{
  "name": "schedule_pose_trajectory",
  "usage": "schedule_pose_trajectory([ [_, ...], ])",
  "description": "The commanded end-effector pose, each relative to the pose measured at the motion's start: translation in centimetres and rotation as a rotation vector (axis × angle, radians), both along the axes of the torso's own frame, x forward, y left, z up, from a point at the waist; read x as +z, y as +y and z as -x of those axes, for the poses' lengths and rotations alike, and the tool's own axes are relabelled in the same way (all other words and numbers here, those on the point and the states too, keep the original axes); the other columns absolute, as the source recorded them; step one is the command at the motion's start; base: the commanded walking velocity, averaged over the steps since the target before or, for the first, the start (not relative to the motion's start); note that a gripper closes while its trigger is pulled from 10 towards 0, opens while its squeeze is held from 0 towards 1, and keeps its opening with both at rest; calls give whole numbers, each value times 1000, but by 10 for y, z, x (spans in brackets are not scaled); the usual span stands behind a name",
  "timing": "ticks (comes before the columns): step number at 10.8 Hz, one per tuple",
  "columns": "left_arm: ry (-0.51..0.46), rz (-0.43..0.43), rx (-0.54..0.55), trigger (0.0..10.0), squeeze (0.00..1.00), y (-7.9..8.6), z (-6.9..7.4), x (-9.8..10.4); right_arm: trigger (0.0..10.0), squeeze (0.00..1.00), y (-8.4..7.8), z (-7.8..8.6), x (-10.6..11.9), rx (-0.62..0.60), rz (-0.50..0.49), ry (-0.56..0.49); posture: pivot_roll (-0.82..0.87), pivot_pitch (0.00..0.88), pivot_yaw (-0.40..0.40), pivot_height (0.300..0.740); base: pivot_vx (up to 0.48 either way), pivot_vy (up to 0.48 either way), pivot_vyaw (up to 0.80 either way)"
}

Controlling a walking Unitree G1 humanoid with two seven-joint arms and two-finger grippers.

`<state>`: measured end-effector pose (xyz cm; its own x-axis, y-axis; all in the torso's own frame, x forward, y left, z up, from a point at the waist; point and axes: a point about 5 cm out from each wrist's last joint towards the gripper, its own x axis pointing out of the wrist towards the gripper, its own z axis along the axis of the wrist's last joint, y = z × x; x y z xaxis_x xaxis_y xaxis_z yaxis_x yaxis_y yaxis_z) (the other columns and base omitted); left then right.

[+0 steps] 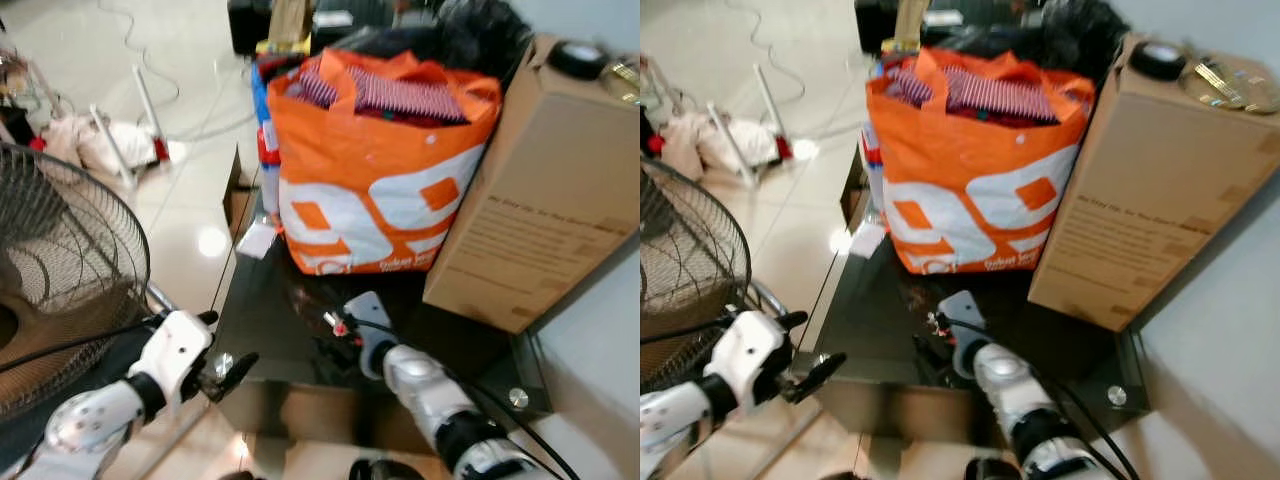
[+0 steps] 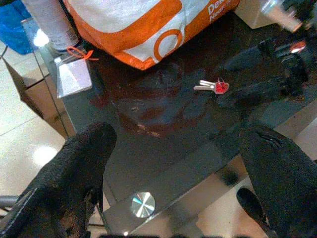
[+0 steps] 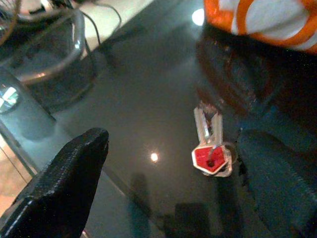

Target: Hang keys on a hook

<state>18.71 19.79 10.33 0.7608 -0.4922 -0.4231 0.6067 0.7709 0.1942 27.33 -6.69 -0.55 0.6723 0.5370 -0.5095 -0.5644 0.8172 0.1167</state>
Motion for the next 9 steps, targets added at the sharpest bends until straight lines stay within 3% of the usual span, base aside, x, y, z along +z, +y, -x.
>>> schedule_pose_trajectory([
  [1,3,0,-2,10000,180,2,3,5,10000,0,-1,0,-3,-17,29,9,96,159,-26,740,0,0,0],
  [2,13,-1,-2,10000,180,1,7,5,9333,0,2,1,-4,-37,17,20,104,160,-30,740,0,0,0],
  [3,18,-2,-1,10000,176,1,9,6,4235,0,5,0,-4,-65,-11,21,112,162,-35,740,0,0,0],
  [5,27,-9,9,10000,184,4,13,8,3373,0,9,-3,-3,-154,-19,14,122,167,-36,740,0,0,0],
  [6,30,-12,12,10000,184,5,14,9,2314,0,13,-2,-3,-156,-5,12,125,166,-36,740,0,0,0],
  [7,32,-13,13,10000,184,5,15,10,2039,0,16,-1,-4,-156,2,14,129,165,-35,740,0,0,0],
  [9,33,-15,14,10000,184,5,15,11,0,0,20,2,-6,-170,50,3,135,161,-32,740,0,0,0],
])
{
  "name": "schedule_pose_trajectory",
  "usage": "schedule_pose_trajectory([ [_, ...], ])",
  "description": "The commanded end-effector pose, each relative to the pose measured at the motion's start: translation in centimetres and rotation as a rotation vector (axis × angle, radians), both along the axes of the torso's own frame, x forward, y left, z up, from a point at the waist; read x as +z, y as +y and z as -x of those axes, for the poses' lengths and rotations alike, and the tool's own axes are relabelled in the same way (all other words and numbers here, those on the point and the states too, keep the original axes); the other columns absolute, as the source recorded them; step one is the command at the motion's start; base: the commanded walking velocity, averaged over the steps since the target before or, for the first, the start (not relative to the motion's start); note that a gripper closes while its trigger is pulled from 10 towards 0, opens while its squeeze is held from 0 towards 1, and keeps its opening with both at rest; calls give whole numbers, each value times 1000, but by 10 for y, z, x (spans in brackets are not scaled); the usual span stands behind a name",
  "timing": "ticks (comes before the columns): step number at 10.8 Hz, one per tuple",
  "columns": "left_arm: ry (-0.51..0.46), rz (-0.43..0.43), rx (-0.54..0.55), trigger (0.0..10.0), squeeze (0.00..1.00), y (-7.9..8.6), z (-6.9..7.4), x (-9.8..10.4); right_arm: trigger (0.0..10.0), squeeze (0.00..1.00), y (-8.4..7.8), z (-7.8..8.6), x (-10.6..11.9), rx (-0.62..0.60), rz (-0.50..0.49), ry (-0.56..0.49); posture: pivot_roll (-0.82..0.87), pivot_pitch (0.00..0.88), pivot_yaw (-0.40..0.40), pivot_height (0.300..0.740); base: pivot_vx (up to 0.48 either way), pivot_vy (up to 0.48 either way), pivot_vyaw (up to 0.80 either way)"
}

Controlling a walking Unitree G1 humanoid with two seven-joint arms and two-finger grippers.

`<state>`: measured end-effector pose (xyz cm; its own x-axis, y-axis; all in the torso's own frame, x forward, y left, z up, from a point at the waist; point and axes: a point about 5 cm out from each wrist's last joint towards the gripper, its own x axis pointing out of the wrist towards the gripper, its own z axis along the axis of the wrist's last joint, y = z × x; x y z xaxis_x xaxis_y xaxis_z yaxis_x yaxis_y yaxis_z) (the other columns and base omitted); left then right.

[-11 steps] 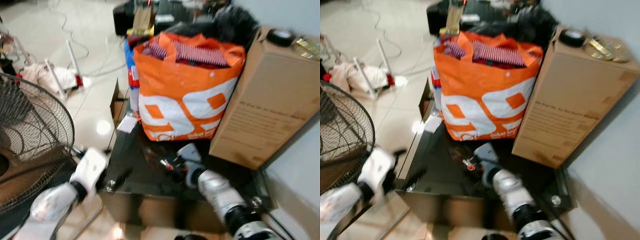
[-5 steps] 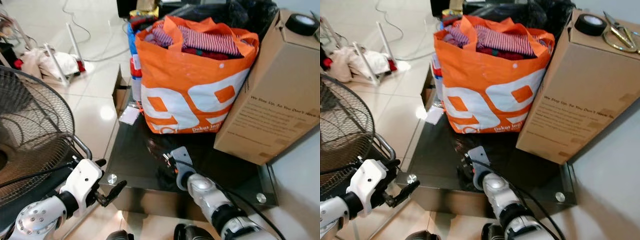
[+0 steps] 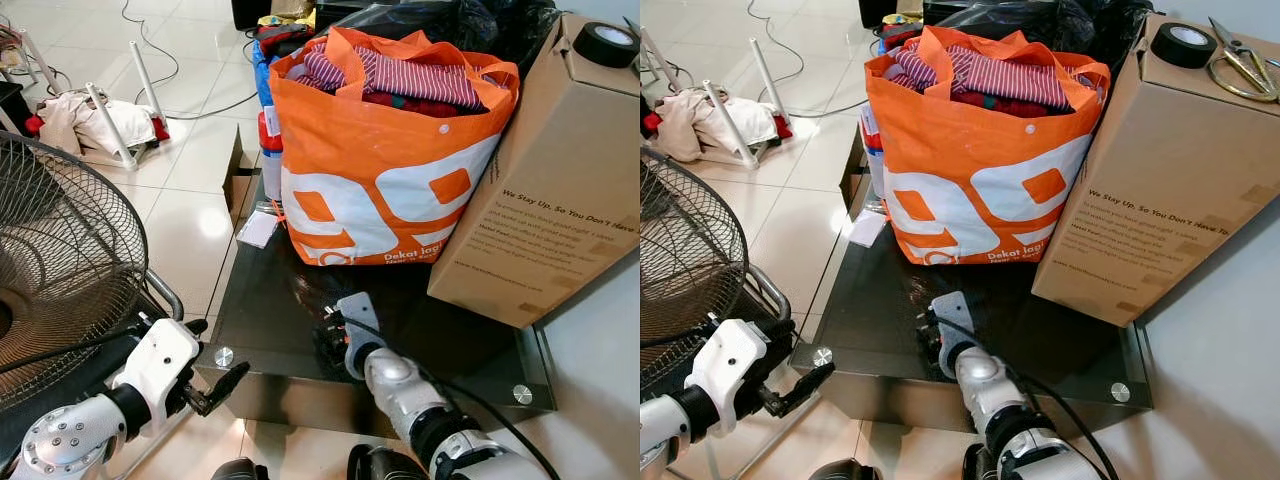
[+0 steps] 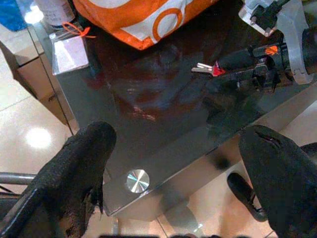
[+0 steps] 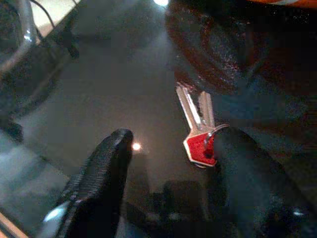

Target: Hang keys on a hook

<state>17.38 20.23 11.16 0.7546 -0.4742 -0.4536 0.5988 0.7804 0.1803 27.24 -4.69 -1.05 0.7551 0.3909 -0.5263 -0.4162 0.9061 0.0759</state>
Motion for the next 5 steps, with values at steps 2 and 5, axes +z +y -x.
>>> schedule_pose_trajectory([
  [2,1,-7,-6,10000,184,1,2,3,0,0,1,5,-5,13,48,2,129,158,-32,740,0,0,0],
  [5,-3,1,-9,10000,184,-2,-3,1,0,0,-9,3,-6,12,99,-14,110,146,-28,740,0,0,0],
])
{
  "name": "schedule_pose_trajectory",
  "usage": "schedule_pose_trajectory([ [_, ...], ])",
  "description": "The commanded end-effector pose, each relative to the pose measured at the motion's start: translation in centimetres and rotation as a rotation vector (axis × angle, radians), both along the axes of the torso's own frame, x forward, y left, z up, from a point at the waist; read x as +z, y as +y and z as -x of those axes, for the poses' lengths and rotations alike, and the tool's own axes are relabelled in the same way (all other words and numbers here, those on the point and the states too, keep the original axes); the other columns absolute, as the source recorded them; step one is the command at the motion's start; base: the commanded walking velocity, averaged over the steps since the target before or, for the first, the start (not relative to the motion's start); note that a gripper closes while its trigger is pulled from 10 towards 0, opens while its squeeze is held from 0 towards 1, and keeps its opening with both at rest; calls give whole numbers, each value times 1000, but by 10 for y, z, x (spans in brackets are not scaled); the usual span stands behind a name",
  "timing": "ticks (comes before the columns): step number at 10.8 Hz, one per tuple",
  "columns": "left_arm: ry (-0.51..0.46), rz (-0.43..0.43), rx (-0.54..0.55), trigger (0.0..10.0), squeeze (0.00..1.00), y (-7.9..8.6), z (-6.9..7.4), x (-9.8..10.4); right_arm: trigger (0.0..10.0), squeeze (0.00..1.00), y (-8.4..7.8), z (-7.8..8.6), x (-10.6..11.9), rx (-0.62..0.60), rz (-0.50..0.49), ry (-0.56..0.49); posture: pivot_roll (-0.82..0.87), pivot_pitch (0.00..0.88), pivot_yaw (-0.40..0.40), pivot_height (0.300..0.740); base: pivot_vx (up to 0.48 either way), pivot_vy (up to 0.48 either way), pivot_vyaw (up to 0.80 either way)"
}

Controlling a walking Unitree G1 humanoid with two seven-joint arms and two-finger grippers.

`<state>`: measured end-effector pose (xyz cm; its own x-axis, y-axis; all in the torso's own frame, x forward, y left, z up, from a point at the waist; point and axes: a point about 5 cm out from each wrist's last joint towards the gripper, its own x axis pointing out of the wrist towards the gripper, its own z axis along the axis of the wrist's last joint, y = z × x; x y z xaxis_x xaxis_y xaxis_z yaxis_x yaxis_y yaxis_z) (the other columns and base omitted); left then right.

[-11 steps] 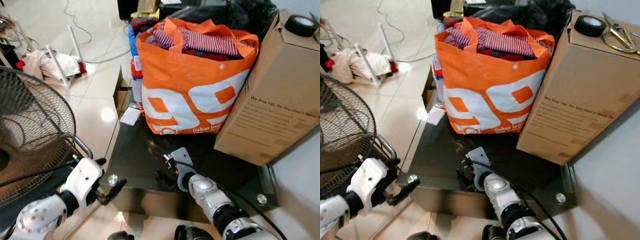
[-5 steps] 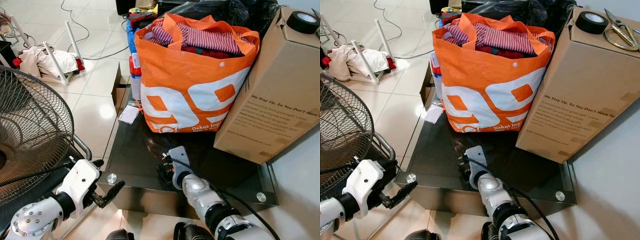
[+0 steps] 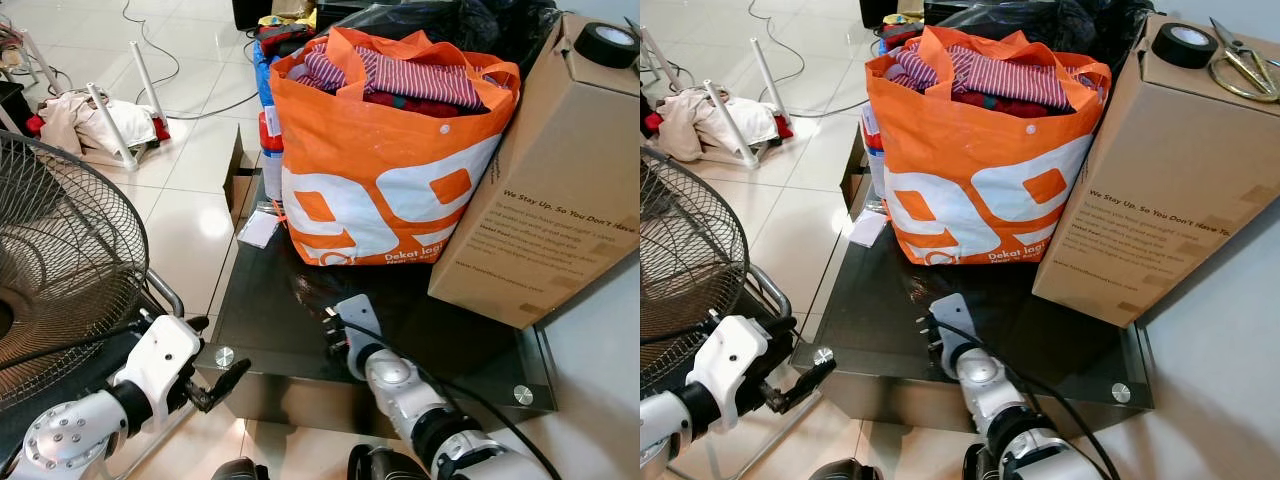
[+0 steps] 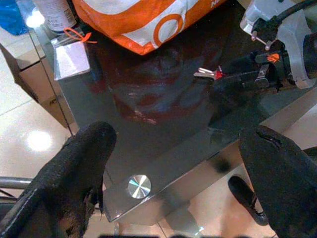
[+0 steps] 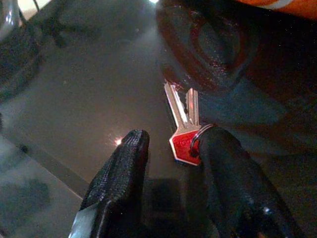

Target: Hang keys on a hook

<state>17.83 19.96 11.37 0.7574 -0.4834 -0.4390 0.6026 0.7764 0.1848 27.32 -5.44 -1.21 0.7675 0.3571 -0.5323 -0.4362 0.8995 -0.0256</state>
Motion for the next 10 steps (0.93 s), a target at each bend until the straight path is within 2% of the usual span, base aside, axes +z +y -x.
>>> schedule_pose_trajectory([
  [1,11,-1,-5,10000,184,-1,0,-3,0,0,-4,3,-4,12,19,9,102,141,-25,740,0,0,0],
  [2,0,9,-15,10000,188,-5,-8,-5,0,0,-13,3,-4,37,48,-17,72,122,-16,740,0,0,0],
  [3,-17,23,-27,10000,184,-10,-19,-8,0,0,-32,6,-7,38,71,-34,40,97,-7,740,0,0,0],
  [4,-28,32,-35,10000,184,-14,-25,-8,0,0,-44,9,-9,37,91,-37,24,84,-3,740,0,0,0],
  [5,-46,46,-46,10000,184,-20,-34,-10,0,0,-72,18,-12,11,108,-42,-4,62,-1,740,0,0,0],
  [7,-60,60,-50,10000,184,-26,-44,-14,0,0,-101,30,-12,-31,143,-48,-37,36,2,740,0,0,0],
  [8,-64,67,-55,10000,184,-28,-48,-16,0,0,-112,34,-10,-63,152,-54,-58,30,7,740,0,0,0],
  [9,-65,72,-63,10000,180,-31,-50,-17,0,0,-116,34,-7,-78,149,-66,-67,29,10,740,0,0,0],
  [10,-65,75,-70,10000,184,-32,-52,-19,1216,0,-114,31,-1,-78,107,-90,-73,27,9,740,0,0,0],
])
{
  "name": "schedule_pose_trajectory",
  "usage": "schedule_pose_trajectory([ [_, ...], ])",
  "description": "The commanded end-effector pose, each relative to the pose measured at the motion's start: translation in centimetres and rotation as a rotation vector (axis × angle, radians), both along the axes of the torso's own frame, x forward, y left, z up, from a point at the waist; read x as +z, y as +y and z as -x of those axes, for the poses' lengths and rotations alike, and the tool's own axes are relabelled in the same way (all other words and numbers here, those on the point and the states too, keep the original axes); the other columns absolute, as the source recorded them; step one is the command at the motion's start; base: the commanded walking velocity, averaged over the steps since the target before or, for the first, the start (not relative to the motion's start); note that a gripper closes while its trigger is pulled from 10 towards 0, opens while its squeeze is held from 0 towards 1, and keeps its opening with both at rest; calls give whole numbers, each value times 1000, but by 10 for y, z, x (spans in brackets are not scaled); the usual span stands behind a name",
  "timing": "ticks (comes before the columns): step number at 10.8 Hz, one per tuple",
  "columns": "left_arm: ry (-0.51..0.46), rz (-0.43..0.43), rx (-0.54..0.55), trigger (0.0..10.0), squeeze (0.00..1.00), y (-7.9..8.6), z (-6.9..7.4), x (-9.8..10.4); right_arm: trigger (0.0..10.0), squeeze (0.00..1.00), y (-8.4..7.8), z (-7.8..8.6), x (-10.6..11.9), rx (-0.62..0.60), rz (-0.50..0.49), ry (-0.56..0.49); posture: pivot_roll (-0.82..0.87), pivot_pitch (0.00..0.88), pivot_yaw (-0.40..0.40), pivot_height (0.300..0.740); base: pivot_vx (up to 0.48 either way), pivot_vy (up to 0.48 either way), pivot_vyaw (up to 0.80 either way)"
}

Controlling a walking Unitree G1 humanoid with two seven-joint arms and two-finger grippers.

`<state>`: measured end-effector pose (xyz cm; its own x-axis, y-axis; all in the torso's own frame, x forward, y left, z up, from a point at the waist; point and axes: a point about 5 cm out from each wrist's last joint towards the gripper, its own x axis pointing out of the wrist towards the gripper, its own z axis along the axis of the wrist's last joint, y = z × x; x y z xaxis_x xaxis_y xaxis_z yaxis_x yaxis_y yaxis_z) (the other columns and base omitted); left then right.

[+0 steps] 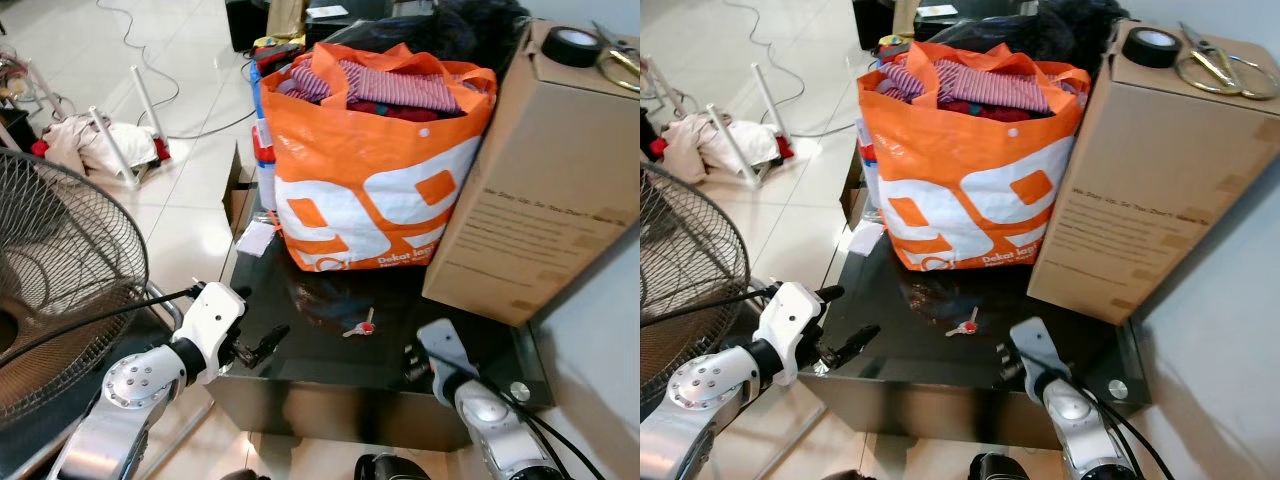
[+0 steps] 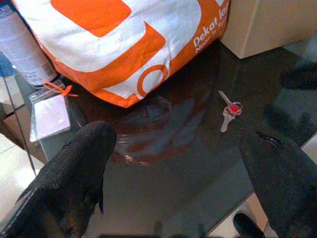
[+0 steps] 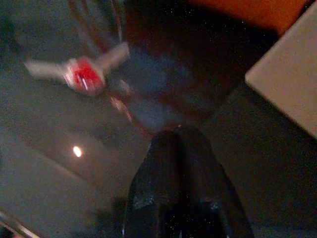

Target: Hang keys on a hook

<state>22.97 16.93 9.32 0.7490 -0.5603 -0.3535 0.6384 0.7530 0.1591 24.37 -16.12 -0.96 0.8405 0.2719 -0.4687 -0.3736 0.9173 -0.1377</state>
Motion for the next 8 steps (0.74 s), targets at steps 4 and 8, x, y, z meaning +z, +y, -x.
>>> schedule_pose_trajectory([
  [4,-16,-19,12,10000,184,5,4,1,10000,1000,27,-12,16,41,-163,-57,-30,38,-22,740,0,0,0],
  [8,-30,-1,40,10000,180,3,8,3,10000,1000,29,-15,12,2,-228,-12,-21,46,-37,740,0,0,0],
])
